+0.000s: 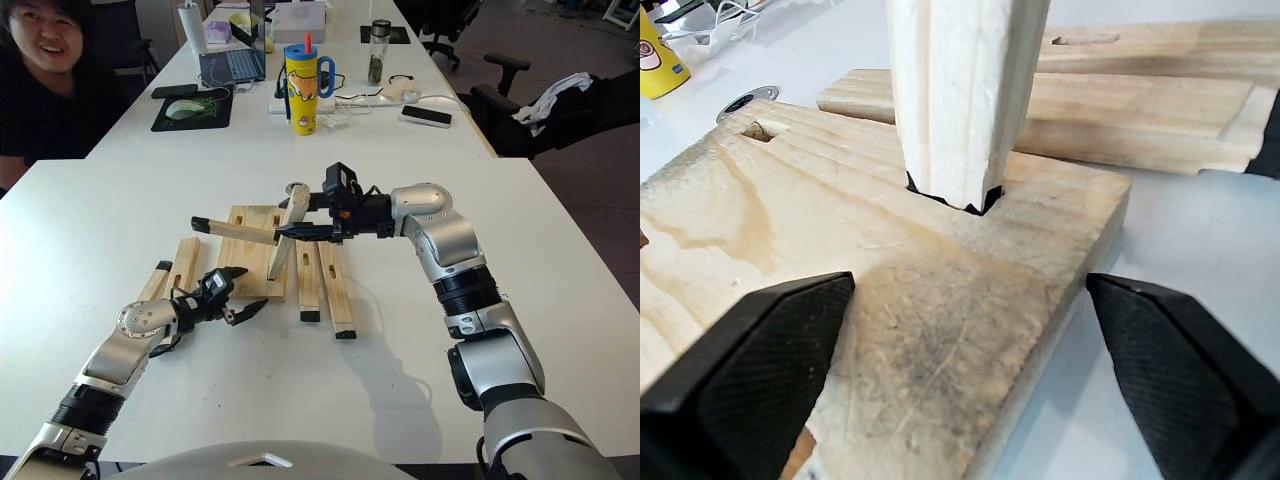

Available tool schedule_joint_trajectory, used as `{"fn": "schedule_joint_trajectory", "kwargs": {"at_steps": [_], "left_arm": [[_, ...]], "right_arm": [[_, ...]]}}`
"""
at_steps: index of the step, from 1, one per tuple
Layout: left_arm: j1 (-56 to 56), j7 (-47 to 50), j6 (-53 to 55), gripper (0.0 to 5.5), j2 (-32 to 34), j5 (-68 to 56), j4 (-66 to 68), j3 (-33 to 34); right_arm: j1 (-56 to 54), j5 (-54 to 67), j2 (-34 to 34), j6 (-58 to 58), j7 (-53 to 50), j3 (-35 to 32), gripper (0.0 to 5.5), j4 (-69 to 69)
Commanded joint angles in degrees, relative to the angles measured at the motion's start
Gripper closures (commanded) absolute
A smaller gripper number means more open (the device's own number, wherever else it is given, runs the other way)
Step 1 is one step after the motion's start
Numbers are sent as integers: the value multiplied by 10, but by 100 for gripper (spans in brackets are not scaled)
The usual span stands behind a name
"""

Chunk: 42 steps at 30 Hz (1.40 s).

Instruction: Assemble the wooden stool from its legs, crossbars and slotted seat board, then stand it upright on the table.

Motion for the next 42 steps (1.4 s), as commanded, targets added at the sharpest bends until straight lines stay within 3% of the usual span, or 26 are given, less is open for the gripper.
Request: {"fn": "schedule_joint_trajectory", "kwargs": {"at_steps": [1,6,13,21,33,42], "left_arm": [[10,-2,6,118,21,67,54,-43],[7,-2,6,118,14,70,63,-56],[10,-2,11,118,3,64,67,-65],[11,5,13,118,-8,44,71,-50],[-26,34,47,118,-58,-30,93,29],[-39,42,25,118,-38,8,117,28]], "right_arm": [[37,-48,6,29,-2,51,347,5],[29,-51,25,27,-14,56,347,18],[-14,-82,66,-38,-49,34,347,183],[45,-80,56,-36,-9,71,347,123],[-17,-84,55,-37,-4,53,347,169],[-44,-96,68,-50,-2,54,347,216]]}}
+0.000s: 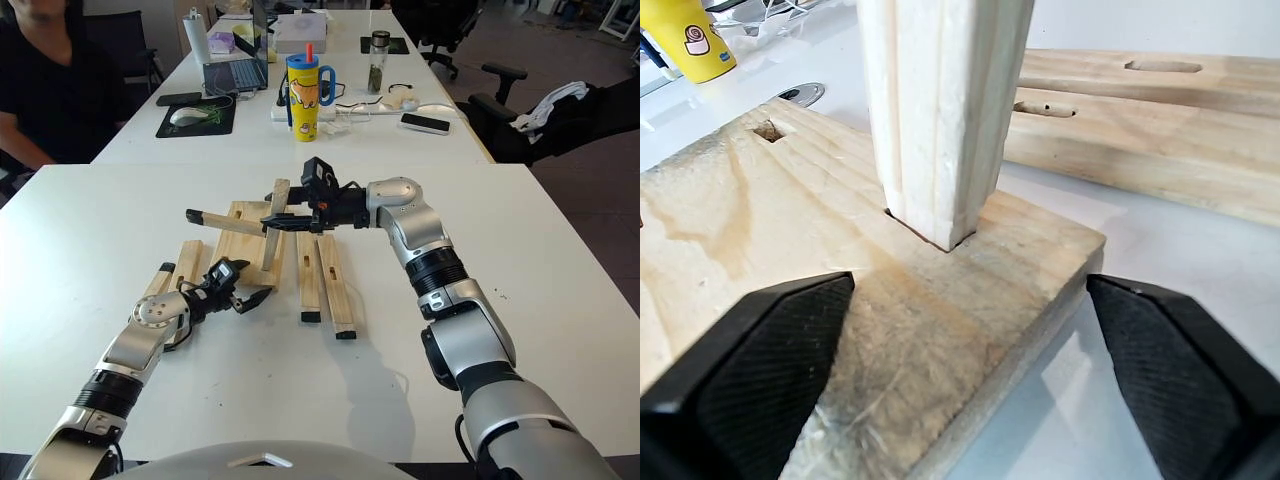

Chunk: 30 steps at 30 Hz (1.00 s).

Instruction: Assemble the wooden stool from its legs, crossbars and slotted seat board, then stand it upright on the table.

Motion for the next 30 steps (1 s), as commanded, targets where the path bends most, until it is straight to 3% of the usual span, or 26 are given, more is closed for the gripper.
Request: {"fn": "schedule_joint_trajectory", "kwargs": {"at_steps": [1,3,4,17,21,25,30], "left_arm": [[0,14,13,118,28,45,41,-6],[0,11,10,118,32,62,54,-17],[1,9,15,118,32,67,59,-22],[9,28,42,118,2,69,61,-39],[8,26,75,118,-15,58,46,-42],[34,18,114,118,-21,46,-4,-50],[70,26,149,118,-27,47,-59,-66]], "right_arm": [[45,-53,-1,26,5,31,347,26],[54,-51,1,26,7,31,347,18],[59,-47,5,21,1,25,310,13],[124,-39,-6,23,-74,-71,120,-64],[155,26,-9,53,-92,-141,161,-133],[135,175,59,132,-193,-245,224,-240],[104,220,128,140,-307,-255,308,-328]]}}
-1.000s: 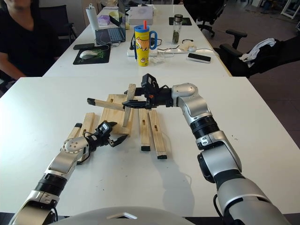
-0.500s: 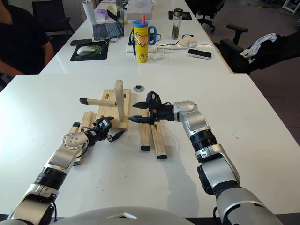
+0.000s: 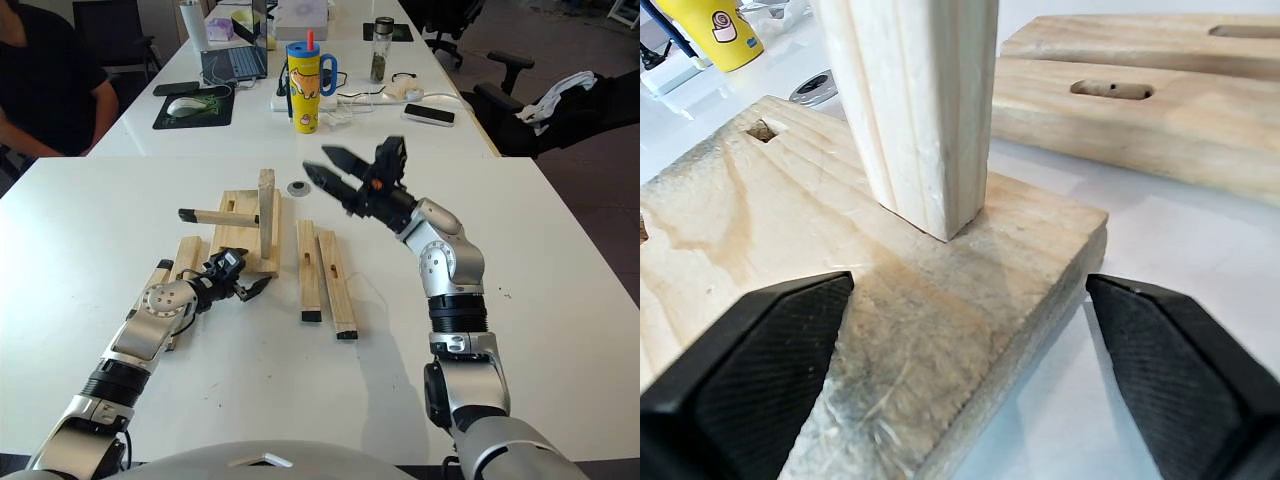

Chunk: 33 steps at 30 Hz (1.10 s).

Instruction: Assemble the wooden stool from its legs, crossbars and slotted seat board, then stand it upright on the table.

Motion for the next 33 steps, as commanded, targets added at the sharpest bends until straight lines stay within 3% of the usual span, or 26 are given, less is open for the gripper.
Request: {"fn": "schedule_joint_trajectory", "kwargs": {"at_steps": [1,7,11,15,18,21,28,33], "left_arm": [[75,-13,78,118,-11,8,-2,-46],[67,21,94,118,-27,17,-4,-44],[67,32,100,118,-28,16,-2,-37],[73,36,106,118,-32,14,-6,-39],[75,36,112,118,-36,13,-10,-44],[78,38,117,118,-39,11,-13,-44],[77,36,113,118,-44,13,6,-46],[82,37,114,118,-49,9,0,-43]], "right_arm": [[-37,24,53,7,-81,3,326,-65],[-53,-5,91,-22,-118,37,411,-81],[-81,12,99,-28,-163,15,482,-118],[55,-105,58,107,-214,158,541,-18],[125,-127,38,164,-208,215,549,-3],[101,-113,51,128,-215,190,549,-16],[37,-63,64,9,-239,53,549,-83],[59,-91,39,39,-316,-1,549,-44]]}}
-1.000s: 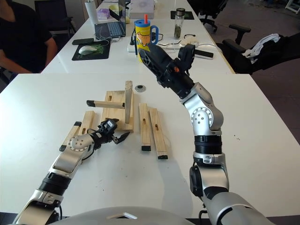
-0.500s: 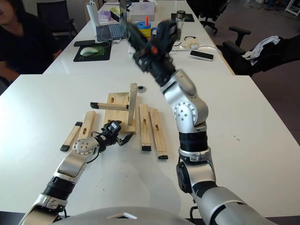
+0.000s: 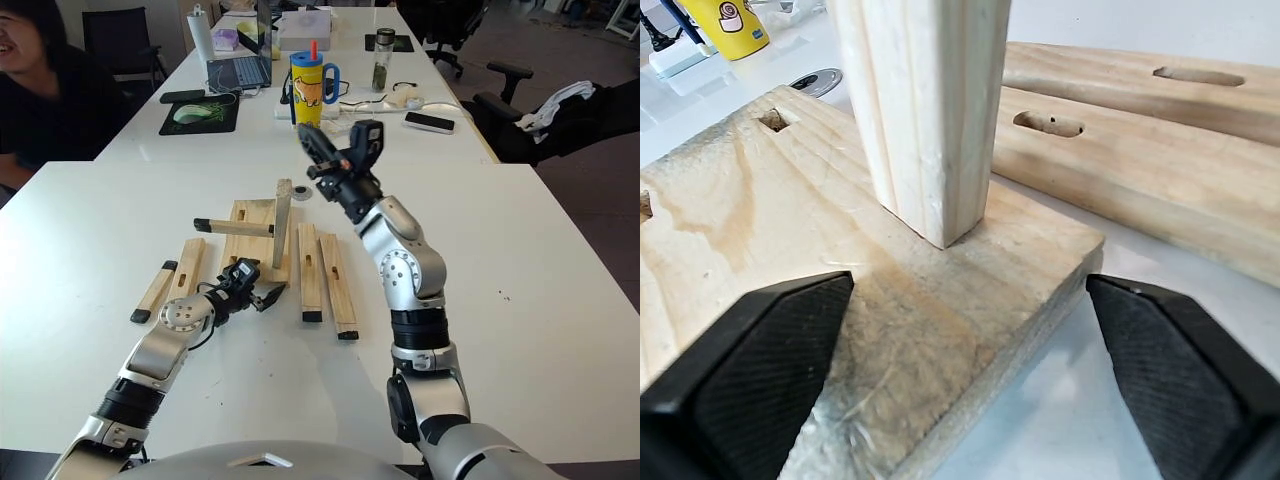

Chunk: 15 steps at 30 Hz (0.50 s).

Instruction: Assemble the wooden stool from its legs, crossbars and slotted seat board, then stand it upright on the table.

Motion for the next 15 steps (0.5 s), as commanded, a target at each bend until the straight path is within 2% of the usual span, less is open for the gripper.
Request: {"fn": "schedule_joint_trajectory", "kwargs": {"at_steps": [1,2,5,11,15], "left_arm": [[54,-16,54,118,-6,-2,43,-27],[56,-14,54,118,-8,-3,39,-26],[65,-5,45,118,-13,-8,27,-19],[72,16,26,118,-26,-28,2,10],[77,23,31,118,-32,-30,-10,16]], "right_arm": [[27,-8,-16,99,-94,-38,549,28],[39,-15,-23,132,-115,-37,549,27],[98,4,-31,156,-89,-27,549,-11],[198,-42,-63,230,-101,59,460,-128],[214,-34,-43,284,-129,64,398,-157]]}}
